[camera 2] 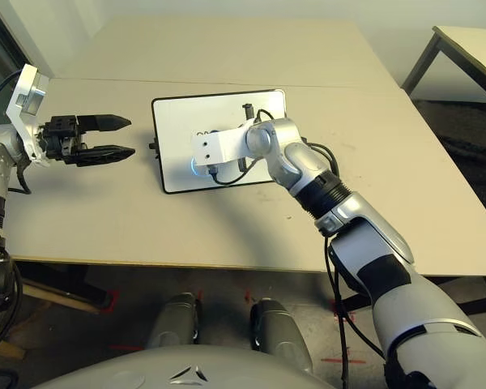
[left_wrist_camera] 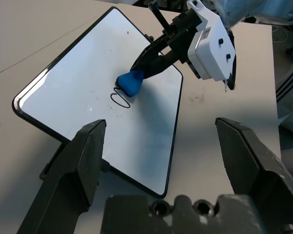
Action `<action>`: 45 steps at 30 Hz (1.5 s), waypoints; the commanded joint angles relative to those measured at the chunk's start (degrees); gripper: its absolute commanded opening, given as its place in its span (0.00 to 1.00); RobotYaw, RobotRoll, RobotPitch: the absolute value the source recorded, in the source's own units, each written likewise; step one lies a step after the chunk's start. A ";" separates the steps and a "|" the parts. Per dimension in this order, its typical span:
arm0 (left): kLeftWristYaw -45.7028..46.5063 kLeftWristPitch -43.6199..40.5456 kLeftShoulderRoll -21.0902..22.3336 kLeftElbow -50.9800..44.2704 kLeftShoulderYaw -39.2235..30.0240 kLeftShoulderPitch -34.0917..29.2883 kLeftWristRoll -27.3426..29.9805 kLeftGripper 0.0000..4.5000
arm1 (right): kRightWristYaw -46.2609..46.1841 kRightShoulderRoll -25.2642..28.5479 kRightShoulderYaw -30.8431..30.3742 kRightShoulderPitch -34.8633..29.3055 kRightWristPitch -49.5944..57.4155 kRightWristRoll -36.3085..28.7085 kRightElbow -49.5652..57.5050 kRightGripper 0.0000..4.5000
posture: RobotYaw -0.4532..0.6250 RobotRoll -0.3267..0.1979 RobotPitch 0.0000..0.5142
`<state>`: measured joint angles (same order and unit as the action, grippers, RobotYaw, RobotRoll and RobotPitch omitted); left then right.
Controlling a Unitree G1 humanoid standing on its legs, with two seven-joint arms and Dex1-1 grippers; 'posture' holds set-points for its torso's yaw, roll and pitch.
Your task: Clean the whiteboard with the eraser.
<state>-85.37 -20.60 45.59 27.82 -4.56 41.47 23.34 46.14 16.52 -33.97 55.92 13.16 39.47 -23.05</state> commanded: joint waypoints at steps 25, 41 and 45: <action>-1.00 1.10 0.40 2.02 0.00 0.93 -0.08 1.00 | 1.19 4.86 -0.02 -0.61 -0.59 0.36 0.91 0.03 | 0.65 0.62 0.04; -1.21 0.90 0.19 1.95 0.42 1.53 -0.28 1.00 | 0.75 2.90 -0.93 -0.22 -0.31 0.51 1.02 0.03 | 0.65 0.62 0.05; -0.91 0.25 0.55 0.97 0.13 1.16 -0.03 1.00 | 0.67 1.31 -1.13 1.02 -0.98 0.61 -0.47 0.03 | 0.67 0.62 0.06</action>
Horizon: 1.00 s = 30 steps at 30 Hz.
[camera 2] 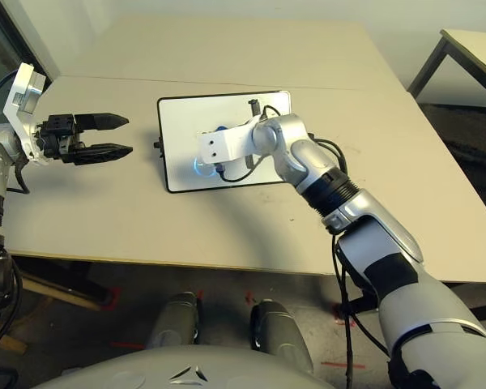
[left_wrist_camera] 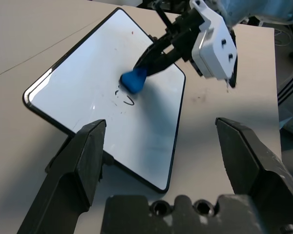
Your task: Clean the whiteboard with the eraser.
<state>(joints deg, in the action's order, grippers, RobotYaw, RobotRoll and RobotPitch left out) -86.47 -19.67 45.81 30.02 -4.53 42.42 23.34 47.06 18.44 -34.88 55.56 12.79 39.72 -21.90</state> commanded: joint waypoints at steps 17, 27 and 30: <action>1.97 -2.50 0.48 -4.67 -0.72 -1.63 0.73 1.00 | -1.67 -5.72 -1.28 4.95 -3.23 0.62 -7.51 0.03 | 0.69 0.62 0.05; 2.16 -2.46 0.07 -4.78 -0.59 -1.69 0.79 1.00 | -1.67 -6.77 -1.55 4.93 -3.71 0.86 -7.99 0.03 | 0.68 0.62 0.05; 2.07 -2.21 0.06 -4.51 -0.57 -1.69 0.76 1.00 | -0.73 -5.22 -1.21 3.84 -3.39 0.84 -6.61 0.03 | 0.68 0.62 0.05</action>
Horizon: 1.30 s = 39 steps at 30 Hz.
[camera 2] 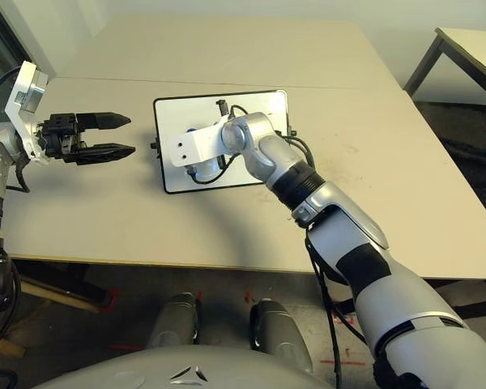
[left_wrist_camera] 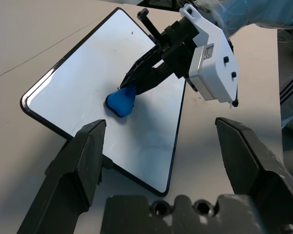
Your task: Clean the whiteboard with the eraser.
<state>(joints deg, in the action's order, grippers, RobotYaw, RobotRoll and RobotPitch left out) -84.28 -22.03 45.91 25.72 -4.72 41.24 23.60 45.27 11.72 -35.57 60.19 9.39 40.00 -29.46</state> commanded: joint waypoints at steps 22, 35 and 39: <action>-1.55 1.97 -0.69 3.18 0.64 1.53 -0.37 1.00 | 1.73 8.24 2.14 -5.99 3.41 -0.53 6.81 0.03 | 0.65 0.62 0.04; -1.49 1.27 0.04 2.22 0.07 0.50 0.05 1.00 | -1.55 1.41 -0.13 -1.48 0.38 0.93 0.34 0.03 | 0.67 0.62 0.04; -1.22 1.02 0.09 1.72 -0.10 0.13 0.20 1.00 | -2.43 0.15 -0.45 -0.05 -0.21 1.22 -1.74 0.03 | 0.68 0.62 0.04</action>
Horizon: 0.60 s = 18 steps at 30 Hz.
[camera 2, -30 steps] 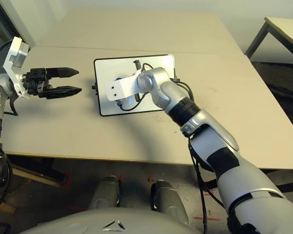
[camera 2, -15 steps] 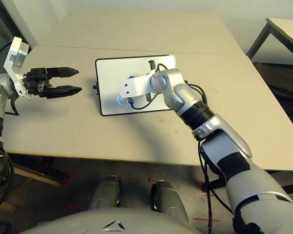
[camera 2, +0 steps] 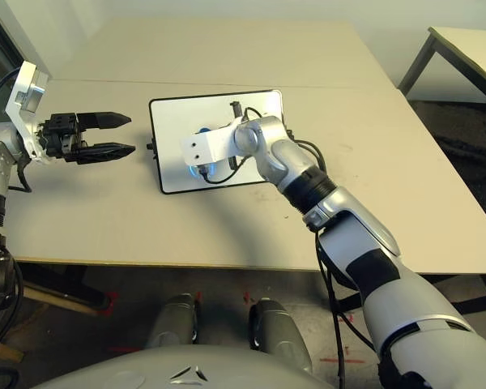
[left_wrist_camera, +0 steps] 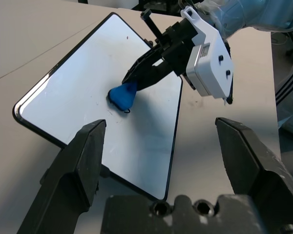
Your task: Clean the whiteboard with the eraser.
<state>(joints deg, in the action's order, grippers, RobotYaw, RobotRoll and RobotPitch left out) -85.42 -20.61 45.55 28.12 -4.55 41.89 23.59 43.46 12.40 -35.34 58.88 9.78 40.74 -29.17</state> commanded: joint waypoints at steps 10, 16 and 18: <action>0.51 -1.08 0.09 -1.96 -0.38 -1.18 0.52 1.00 | -0.98 -2.22 -0.65 3.02 -0.67 0.91 -3.87 0.03 | 0.68 0.62 0.05; 0.50 -1.12 0.14 -1.93 -0.31 -1.05 0.41 1.00 | 0.18 1.12 0.35 2.33 -0.14 0.84 -2.60 0.03 | 0.67 0.62 0.05; 0.46 -1.11 0.15 -1.86 -0.27 -0.95 0.36 1.00 | 1.21 2.96 0.73 1.56 0.22 0.67 -1.03 0.03 | 0.67 0.62 0.05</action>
<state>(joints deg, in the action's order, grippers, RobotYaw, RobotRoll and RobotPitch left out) -85.15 -21.52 45.58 27.20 -4.56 41.26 23.61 43.51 13.54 -35.40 61.09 9.21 41.22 -30.97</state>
